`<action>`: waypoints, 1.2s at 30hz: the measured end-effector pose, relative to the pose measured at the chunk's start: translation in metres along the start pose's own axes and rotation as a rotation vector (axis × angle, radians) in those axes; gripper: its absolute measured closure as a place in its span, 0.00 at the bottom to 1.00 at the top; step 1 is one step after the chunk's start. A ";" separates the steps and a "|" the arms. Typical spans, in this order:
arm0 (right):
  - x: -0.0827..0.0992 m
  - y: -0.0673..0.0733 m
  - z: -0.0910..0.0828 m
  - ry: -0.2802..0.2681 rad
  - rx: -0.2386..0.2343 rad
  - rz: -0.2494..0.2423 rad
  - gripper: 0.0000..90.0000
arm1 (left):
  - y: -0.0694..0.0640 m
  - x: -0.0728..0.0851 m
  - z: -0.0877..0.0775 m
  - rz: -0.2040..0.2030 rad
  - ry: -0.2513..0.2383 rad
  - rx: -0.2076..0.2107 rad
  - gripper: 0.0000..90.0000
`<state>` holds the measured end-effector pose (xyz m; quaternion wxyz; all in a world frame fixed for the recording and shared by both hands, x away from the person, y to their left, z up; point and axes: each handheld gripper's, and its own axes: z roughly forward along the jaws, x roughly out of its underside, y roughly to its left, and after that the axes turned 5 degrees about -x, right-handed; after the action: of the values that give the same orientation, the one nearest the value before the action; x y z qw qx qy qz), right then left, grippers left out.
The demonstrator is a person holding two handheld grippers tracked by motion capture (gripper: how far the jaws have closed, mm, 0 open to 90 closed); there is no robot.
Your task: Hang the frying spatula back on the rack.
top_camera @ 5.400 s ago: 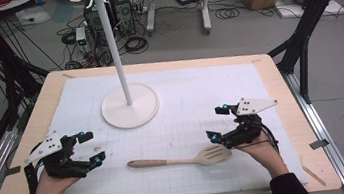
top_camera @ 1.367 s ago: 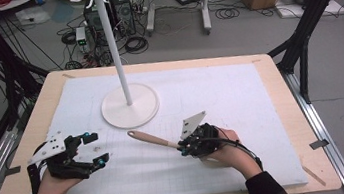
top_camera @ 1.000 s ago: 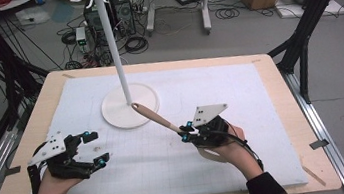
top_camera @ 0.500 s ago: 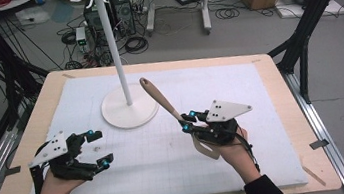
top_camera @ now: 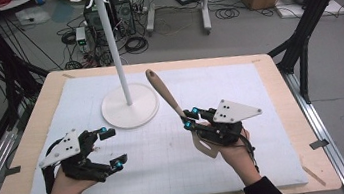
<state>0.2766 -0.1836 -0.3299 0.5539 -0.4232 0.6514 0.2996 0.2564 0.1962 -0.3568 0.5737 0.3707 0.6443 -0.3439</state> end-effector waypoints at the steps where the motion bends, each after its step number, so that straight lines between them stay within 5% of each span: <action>1: 0.000 0.000 0.000 -0.007 0.004 -0.005 0.87 | -0.001 -0.003 0.002 -0.001 -0.008 0.000 0.17; 11: -0.001 0.007 0.003 -0.049 0.032 -0.011 0.87 | -0.013 -0.029 0.036 0.036 -0.018 0.017 0.17; 25: -0.001 0.013 0.007 -0.065 0.054 -0.029 0.87 | -0.015 -0.056 0.067 -0.021 -0.063 -0.040 0.20; 36: -0.002 0.019 0.014 -0.067 0.068 -0.034 0.87 | -0.023 -0.068 0.089 -0.047 -0.076 -0.085 0.38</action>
<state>0.2667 -0.1622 -0.3324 0.5944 -0.4050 0.6349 0.2819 0.2840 0.1021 -0.2981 0.6048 0.3177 0.6444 -0.3434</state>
